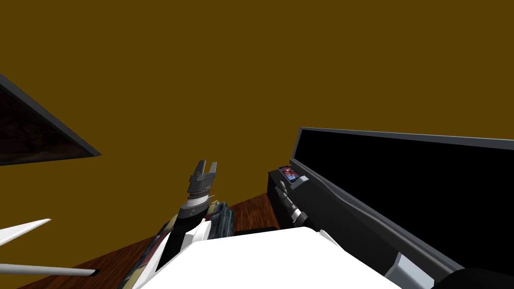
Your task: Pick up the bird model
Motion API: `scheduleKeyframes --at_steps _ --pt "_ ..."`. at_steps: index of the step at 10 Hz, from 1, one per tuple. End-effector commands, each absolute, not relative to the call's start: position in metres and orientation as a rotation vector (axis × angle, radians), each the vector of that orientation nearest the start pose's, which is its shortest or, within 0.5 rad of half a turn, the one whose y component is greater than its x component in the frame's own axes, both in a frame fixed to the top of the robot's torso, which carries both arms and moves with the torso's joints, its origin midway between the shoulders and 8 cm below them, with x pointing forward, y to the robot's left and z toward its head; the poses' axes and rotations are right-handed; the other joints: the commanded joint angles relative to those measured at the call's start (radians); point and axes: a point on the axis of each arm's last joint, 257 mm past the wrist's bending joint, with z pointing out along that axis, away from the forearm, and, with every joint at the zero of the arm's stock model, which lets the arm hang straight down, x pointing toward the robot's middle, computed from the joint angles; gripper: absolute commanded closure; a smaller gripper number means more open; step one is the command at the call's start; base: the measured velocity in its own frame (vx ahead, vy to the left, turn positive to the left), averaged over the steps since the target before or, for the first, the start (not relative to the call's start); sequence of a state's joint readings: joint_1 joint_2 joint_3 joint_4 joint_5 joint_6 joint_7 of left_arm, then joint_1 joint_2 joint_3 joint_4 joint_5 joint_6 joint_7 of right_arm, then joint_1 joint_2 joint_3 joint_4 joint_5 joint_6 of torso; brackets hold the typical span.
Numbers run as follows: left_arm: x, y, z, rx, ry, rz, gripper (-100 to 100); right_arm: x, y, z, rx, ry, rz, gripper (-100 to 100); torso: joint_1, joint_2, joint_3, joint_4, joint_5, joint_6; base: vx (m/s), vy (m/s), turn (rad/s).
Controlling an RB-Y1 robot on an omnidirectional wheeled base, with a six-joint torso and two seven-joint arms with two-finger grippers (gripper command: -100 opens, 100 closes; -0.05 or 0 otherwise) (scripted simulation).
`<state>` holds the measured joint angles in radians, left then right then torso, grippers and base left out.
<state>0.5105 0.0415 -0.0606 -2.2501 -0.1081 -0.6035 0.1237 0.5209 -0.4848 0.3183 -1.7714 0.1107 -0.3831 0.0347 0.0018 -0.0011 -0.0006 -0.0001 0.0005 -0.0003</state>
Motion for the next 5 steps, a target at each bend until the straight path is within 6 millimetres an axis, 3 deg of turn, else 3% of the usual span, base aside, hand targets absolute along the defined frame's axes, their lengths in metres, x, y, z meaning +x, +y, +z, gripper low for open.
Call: scheduleKeyframes --at_steps 1,3,4,5 --pt "0.336 0.239 0.024 -0.561 0.647 -1.431 0 0.334 -0.202 -0.322 0.676 1.706 1.12 -100 0.0 0.0 0.0 0.0 0.0 0.0 0.012 0.025 0.059" --pt "0.336 0.239 0.024 -0.561 0.647 -1.431 0 0.304 -0.202 -0.372 0.654 1.875 1.06 -100 0.0 0.0 0.0 0.0 0.0 0.0 0.012 0.049 0.168" --pt "0.336 0.239 0.024 -0.561 0.647 -1.431 0 0.3 -0.203 -0.38 0.664 1.891 1.052 -100 0.001 0.0 0.0 0.0 0.0 0.0 0.004 -0.007 0.025" --pt "0.336 0.239 0.024 -0.561 0.647 -1.431 0 0.28 -0.208 -0.408 0.656 1.982 1.011 -100 -0.001 0.001 0.0 0.0 0.0 0.001 0.019 -0.015 0.075"
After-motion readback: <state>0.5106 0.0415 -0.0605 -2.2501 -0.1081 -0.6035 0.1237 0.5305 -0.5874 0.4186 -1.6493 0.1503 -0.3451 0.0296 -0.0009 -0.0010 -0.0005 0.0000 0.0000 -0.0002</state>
